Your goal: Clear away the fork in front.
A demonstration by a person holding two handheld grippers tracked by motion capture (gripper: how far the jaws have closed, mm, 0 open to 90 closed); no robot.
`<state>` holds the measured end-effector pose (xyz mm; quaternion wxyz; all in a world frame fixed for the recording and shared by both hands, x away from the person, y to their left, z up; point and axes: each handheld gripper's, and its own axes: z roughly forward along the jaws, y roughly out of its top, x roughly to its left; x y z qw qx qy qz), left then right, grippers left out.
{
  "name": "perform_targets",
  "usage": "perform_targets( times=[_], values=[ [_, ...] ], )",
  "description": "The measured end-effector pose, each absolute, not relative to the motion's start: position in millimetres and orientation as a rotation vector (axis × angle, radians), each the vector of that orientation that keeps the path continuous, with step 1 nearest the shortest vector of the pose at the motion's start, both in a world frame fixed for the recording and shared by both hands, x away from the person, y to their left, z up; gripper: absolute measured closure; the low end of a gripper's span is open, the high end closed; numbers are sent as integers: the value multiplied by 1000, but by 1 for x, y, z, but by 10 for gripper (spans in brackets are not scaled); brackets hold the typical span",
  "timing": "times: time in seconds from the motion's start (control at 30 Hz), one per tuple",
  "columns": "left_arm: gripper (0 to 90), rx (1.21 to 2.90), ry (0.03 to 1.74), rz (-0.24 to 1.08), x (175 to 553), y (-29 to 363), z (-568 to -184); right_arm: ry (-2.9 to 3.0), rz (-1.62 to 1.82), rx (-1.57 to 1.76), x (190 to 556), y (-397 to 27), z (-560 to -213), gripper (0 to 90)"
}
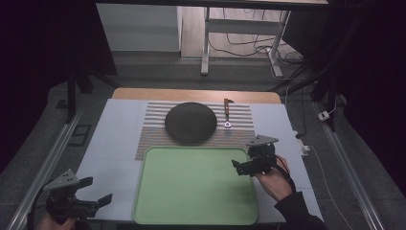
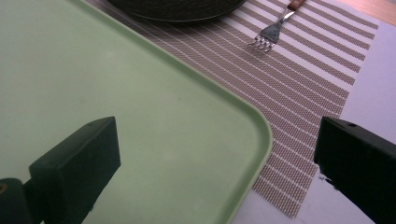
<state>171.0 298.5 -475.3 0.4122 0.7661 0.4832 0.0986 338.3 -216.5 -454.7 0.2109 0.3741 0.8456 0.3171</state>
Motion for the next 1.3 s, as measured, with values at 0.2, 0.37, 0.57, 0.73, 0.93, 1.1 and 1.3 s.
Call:
perform_targets(
  times=[0.2,0.37,0.57,0.73,0.93,1.1,1.3],
  values=[
    [0,1930,1215,246,171,299,-475,2336,815,1024,354,-207,-459,8],
    [0,1931,1215,243,172,299,-476,2340,792,1010,370,-198,-462,8],
    [0,1931,1214,240,172,299,-476,2337,737,969,387,-186,-467,7],
    [0,1932,1211,236,172,299,-476,2336,651,939,406,-177,-475,8],
    [0,1933,1209,233,172,299,-476,2320,580,894,423,-174,-484,41],
    [0,1933,1207,231,172,299,-476,2311,506,850,440,-169,-493,77],
    [0,1929,1209,228,172,299,-476,2308,386,718,453,-162,-503,168]
  ],
)
